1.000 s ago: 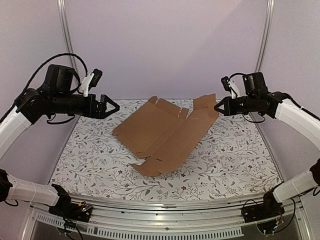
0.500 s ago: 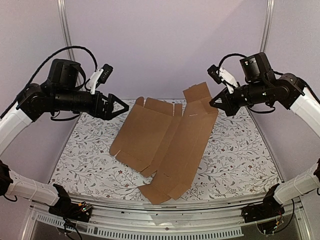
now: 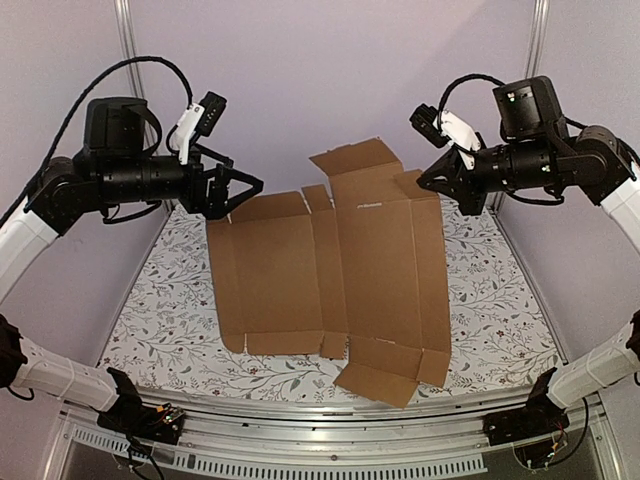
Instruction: Fold the paper box
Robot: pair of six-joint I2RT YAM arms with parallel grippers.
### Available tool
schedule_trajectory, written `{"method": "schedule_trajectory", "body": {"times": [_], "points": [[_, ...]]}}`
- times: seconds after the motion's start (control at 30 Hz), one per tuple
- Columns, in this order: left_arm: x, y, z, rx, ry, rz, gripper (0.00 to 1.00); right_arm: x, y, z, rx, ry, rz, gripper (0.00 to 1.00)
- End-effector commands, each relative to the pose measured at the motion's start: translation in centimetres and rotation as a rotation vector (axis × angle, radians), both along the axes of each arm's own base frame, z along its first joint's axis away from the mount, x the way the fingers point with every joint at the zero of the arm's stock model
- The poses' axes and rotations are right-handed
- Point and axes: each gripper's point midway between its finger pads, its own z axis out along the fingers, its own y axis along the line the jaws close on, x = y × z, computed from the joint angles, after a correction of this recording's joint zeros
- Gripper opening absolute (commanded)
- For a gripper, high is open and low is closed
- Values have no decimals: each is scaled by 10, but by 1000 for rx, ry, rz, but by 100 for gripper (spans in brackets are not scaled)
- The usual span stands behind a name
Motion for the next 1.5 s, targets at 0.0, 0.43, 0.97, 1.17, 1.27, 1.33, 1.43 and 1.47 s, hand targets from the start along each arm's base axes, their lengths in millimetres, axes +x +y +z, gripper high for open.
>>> {"method": "schedule_trajectory", "body": {"times": [0.0, 0.43, 0.97, 1.17, 1.27, 1.33, 1.43, 1.47], "points": [[2, -17, 31, -5, -258, -98, 99, -4, 9, 11, -17, -64, 72, 0], [-4, -76, 28, 50, -651, -433, 99, -13, 29, 8, -36, -69, 139, 0], [24, -131, 19, 134, -693, -527, 81, -33, 41, 3, -67, -77, 199, 0], [29, -143, 12, 180, -688, -560, 64, -36, 43, 5, -68, -87, 206, 0], [29, -146, 11, 185, -688, -574, 56, -38, 43, 5, -68, -88, 212, 0], [31, -147, 12, 192, -689, -577, 51, -39, 44, 5, -69, -90, 214, 0], [33, -150, 9, 206, -685, -582, 46, -40, 44, 4, -72, -86, 219, 0], [33, -151, 8, 208, -683, -586, 44, -41, 45, 4, -73, -86, 221, 0]]}}
